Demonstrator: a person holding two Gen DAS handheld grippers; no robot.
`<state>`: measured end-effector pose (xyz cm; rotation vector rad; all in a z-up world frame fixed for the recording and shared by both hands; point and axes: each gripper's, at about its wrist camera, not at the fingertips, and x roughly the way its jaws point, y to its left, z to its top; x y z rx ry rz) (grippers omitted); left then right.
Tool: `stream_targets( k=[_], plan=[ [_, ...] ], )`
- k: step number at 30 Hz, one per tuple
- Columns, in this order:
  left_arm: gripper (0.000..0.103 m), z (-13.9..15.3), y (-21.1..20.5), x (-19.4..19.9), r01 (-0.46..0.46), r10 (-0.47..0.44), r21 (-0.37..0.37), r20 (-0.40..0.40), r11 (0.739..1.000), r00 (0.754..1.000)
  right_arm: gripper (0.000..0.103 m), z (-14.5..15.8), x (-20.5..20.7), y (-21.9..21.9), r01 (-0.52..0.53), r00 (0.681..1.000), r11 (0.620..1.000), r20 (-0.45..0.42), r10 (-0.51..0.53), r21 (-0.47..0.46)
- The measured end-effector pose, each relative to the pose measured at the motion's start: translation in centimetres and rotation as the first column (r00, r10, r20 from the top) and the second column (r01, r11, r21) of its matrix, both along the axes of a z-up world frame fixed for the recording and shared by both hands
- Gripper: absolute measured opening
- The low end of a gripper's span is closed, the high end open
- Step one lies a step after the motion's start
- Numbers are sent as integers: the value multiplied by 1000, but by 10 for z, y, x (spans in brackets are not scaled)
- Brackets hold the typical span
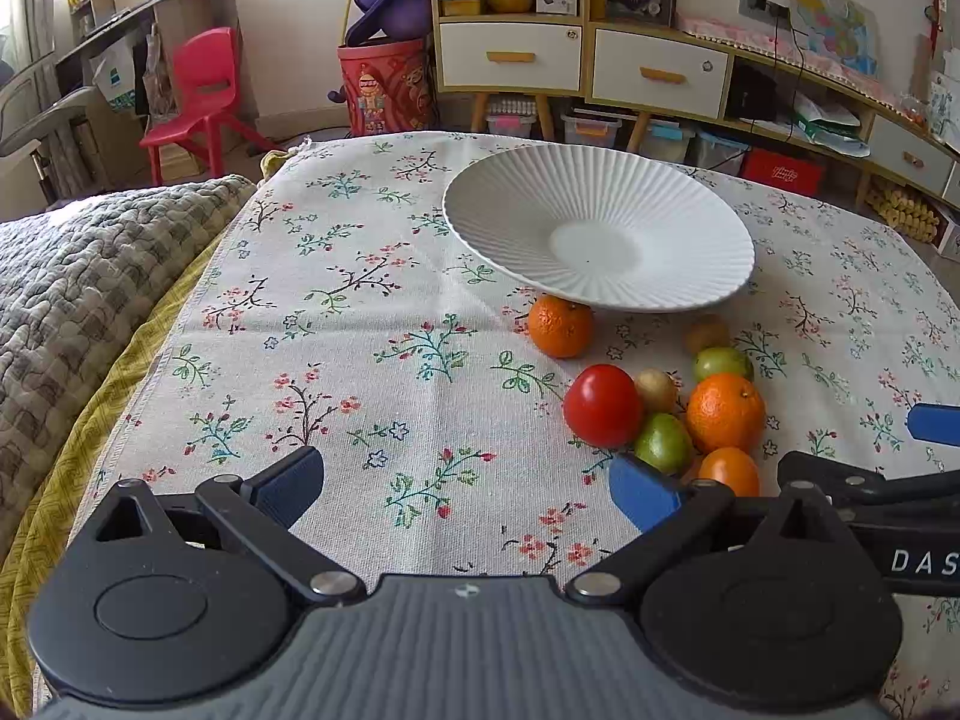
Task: Organize fruits
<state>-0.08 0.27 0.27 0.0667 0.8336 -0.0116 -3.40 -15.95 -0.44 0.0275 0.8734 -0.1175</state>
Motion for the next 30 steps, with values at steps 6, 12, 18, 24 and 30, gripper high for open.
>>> stream_targets(
  k=[6,12,18,24,30],
  plan=[
    [92,0,0,0,0,0,0,-1,1000,1000,103,0,0,0,0,1000,1000,-1,0,0],
    [92,0,0,0,0,0,0,0,1000,1000,103,0,0,0,0,1000,1000,0,0,0],
    [92,0,0,0,0,0,2,-1,1000,1000,103,0,0,0,0,1000,1000,-1,0,-1],
    [92,0,0,0,1,-1,2,-1,1000,1000,103,0,0,0,0,1000,1000,0,0,-1],
    [92,1,1,0,5,-6,5,6,1000,1000,103,1,0,-2,8,1000,1000,2,-8,-7]
  ],
)
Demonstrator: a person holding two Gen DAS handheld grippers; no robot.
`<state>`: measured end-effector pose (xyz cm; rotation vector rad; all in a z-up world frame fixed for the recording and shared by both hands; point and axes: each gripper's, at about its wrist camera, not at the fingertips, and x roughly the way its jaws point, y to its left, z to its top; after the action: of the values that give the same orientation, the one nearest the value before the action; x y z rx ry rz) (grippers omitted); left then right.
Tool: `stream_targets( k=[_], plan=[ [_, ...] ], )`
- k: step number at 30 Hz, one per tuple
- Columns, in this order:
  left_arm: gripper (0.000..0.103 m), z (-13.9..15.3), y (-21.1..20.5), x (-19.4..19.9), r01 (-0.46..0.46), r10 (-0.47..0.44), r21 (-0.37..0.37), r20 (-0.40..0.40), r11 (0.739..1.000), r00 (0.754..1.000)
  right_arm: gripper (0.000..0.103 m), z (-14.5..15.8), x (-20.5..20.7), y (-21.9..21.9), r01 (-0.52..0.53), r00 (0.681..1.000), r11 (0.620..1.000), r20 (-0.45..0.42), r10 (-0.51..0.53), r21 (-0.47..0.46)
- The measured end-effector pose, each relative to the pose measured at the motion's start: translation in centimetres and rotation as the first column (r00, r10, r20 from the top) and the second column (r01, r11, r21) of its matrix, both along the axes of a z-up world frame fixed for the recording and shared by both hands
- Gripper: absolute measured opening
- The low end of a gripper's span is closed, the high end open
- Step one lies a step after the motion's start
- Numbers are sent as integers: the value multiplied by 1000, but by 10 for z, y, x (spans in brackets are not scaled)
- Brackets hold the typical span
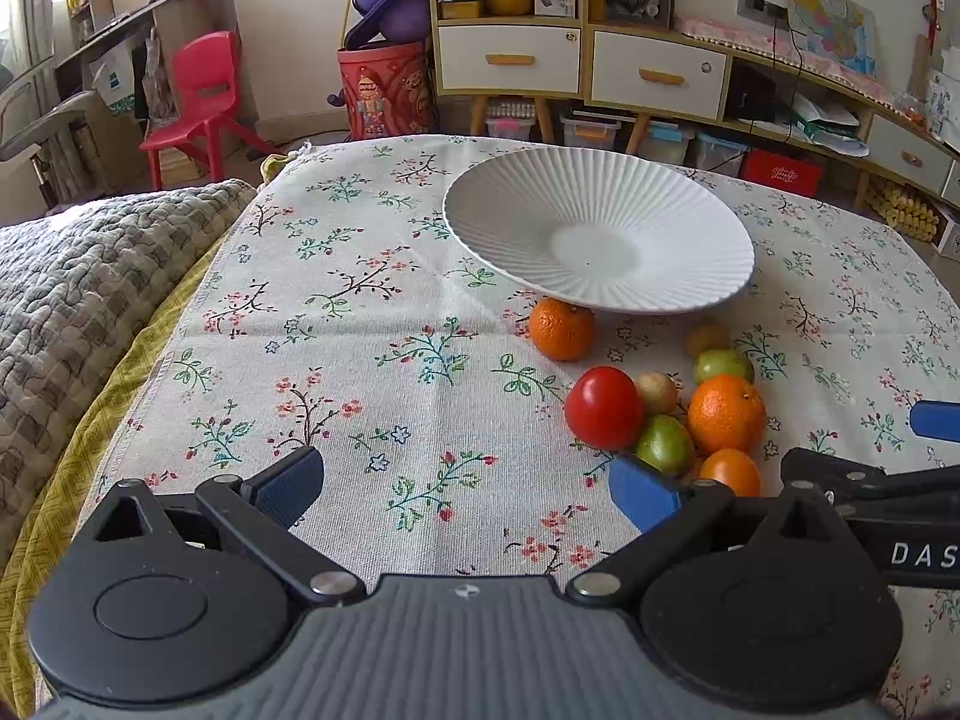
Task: Organize fruits
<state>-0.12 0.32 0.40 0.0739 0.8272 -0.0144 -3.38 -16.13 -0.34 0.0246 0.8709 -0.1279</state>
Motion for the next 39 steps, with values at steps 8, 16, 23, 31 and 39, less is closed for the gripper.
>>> stream_targets(
  k=[8,16,23,31,39],
  plan=[
    [92,-2,0,3,15,-16,16,20,1000,1000,103,-2,3,-5,9,1000,1000,10,-10,22],
    [92,-4,8,12,43,-42,-20,44,999,998,103,-3,16,-14,10,1000,999,16,-11,47],
    [92,-3,3,22,93,-92,-11,26,996,995,102,-6,25,-17,-29,1000,989,-5,30,145],
    [90,-3,9,25,117,-117,-63,9,991,993,66,-12,30,-13,-110,993,963,-14,117,247],
    [77,-5,9,25,147,-147,-94,1,985,989,41,-16,33,-9,-161,985,949,-9,170,272]
  ],
)
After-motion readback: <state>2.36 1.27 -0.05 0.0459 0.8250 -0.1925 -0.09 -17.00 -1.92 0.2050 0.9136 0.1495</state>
